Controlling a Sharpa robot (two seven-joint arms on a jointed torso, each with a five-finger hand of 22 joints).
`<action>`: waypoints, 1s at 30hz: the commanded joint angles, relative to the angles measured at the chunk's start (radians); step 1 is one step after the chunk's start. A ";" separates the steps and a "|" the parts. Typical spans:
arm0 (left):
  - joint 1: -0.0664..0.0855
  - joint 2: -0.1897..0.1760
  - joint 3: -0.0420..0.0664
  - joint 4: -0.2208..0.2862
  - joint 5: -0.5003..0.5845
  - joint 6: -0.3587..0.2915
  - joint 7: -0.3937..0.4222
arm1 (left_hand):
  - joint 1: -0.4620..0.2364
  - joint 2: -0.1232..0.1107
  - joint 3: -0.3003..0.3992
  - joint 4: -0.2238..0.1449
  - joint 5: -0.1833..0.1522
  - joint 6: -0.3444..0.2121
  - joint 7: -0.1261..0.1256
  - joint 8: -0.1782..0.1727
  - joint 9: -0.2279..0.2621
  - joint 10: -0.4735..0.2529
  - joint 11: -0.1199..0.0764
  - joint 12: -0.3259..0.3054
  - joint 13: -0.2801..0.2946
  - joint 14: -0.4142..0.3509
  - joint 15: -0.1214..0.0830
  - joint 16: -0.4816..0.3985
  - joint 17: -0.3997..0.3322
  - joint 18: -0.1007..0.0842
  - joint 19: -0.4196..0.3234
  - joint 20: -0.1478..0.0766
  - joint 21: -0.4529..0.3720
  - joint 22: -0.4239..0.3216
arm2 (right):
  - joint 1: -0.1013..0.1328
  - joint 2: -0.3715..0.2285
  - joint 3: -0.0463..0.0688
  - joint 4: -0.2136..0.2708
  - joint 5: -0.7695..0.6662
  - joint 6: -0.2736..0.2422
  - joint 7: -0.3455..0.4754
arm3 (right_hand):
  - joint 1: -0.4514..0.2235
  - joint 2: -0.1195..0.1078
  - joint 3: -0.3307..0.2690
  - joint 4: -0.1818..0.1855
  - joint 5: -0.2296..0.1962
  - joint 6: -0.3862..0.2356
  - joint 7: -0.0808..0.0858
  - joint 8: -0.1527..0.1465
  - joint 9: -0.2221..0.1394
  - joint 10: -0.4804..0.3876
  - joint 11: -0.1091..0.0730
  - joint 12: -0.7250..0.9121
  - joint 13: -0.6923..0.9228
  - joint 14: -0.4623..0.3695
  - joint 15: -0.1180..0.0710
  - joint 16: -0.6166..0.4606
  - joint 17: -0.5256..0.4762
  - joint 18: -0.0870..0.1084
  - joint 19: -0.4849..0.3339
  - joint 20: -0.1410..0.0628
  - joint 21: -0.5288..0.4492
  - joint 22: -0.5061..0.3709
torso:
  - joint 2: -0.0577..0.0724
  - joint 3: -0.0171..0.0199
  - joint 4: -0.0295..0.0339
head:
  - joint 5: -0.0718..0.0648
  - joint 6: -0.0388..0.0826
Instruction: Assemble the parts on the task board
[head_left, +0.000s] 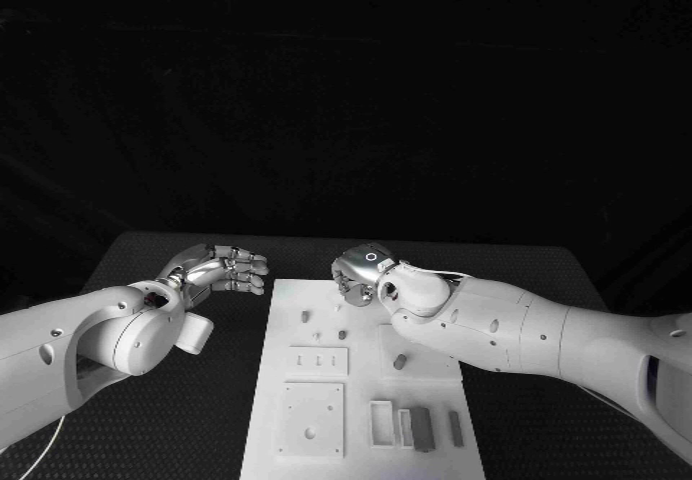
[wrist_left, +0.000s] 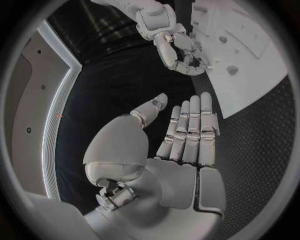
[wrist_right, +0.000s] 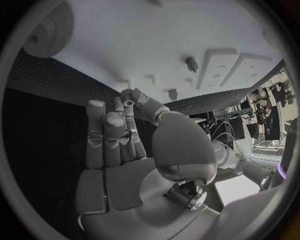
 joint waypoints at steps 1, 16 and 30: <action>0.005 0.003 0.001 0.003 0.000 0.007 0.006 | -0.008 -0.003 -0.002 -0.001 -0.005 0.000 0.008 -0.005 0.001 0.004 0.005 -0.006 -0.001 0.007 0.003 -0.007 0.001 0.009 0.006 -0.001 -0.006 -0.001 | 0.000 0.007 0.000 -0.004 -0.008 0.015 0.000 | 0.010 0.004 0.000 0.004 0.003 0.006 0.003 0.004 0.001 0.082 -0.022 0.001 0.001 -0.013 -0.014 0.006 -0.001 0.069 -0.002 -0.004 0.004 0.024 | 0.000 -0.0004 -0.0007 | 0.002 -0.001; 0.009 0.004 0.001 0.003 -0.002 0.007 0.006 | -0.008 -0.004 -0.002 -0.001 -0.005 -0.001 0.008 -0.006 0.001 0.004 0.005 -0.008 -0.001 0.007 0.003 -0.008 0.002 0.009 0.006 -0.001 -0.007 -0.001 | 0.000 0.015 0.000 -0.019 -0.001 0.035 0.003 | 0.009 0.005 0.000 0.004 0.003 0.005 0.003 0.003 0.001 0.081 -0.022 -0.001 0.001 -0.014 -0.013 0.007 -0.003 0.069 -0.004 -0.004 0.004 0.023 | 0.001 -0.0016 -0.0016 | 0.005 -0.006; 0.009 0.015 0.001 -0.008 -0.002 0.008 0.005 | -0.009 -0.003 -0.002 -0.001 -0.005 -0.001 0.009 -0.008 0.002 0.004 0.005 -0.010 -0.001 0.007 0.003 -0.010 0.003 0.009 0.006 -0.001 -0.008 -0.001 | -0.001 0.023 -0.001 -0.025 0.012 0.051 0.012 | 0.008 0.005 0.000 0.004 0.003 0.005 0.004 0.001 0.002 0.080 -0.021 -0.003 0.002 -0.015 -0.013 0.008 -0.004 0.069 -0.006 -0.003 0.005 0.023 | 0.003 -0.0017 -0.0018 | 0.002 -0.012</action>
